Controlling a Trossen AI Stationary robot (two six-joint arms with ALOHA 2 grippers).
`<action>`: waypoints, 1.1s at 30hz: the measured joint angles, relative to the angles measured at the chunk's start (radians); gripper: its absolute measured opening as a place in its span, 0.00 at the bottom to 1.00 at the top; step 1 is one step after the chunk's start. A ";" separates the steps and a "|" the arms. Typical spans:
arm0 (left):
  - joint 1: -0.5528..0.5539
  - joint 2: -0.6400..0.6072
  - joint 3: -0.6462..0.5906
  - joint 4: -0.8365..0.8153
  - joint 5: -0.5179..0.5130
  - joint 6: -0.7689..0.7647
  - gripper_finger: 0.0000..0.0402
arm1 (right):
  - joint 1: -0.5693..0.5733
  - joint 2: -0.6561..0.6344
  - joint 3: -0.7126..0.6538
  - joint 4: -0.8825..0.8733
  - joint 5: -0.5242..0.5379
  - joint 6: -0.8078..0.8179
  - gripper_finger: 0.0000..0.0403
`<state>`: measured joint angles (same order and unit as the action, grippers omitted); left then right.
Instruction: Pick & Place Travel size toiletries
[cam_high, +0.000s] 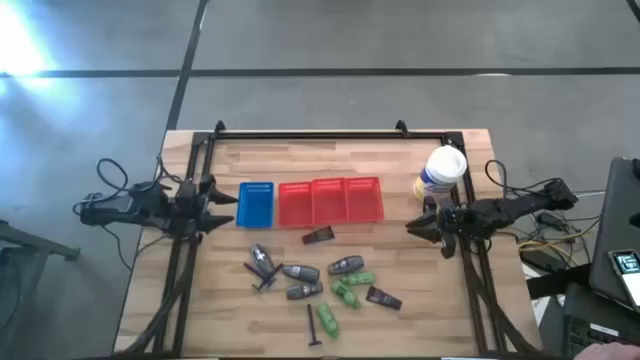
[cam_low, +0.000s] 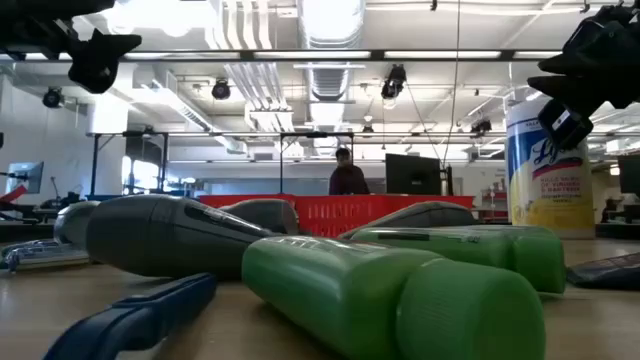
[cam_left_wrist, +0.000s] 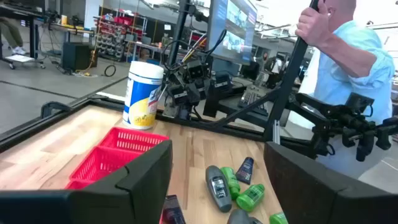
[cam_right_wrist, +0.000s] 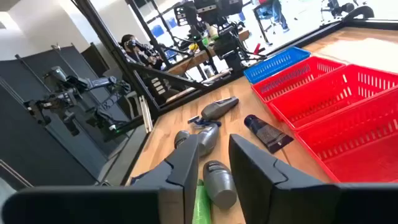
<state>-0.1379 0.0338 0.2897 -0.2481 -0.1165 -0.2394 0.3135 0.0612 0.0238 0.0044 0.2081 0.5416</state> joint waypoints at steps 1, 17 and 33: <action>0.000 0.000 0.000 0.000 0.000 0.000 0.65 | 0.000 0.000 0.000 0.000 0.000 0.000 0.20; 0.000 0.000 0.000 0.000 0.000 0.000 0.65 | 0.000 0.000 0.000 0.000 0.000 0.000 0.11; 0.000 0.000 0.000 0.000 0.000 0.000 0.65 | 0.000 -0.001 0.000 0.129 0.209 -0.114 0.23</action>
<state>-0.1383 0.0334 0.2897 -0.2481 -0.1165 -0.2390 0.3130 0.0607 0.0237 0.1334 0.4175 0.4274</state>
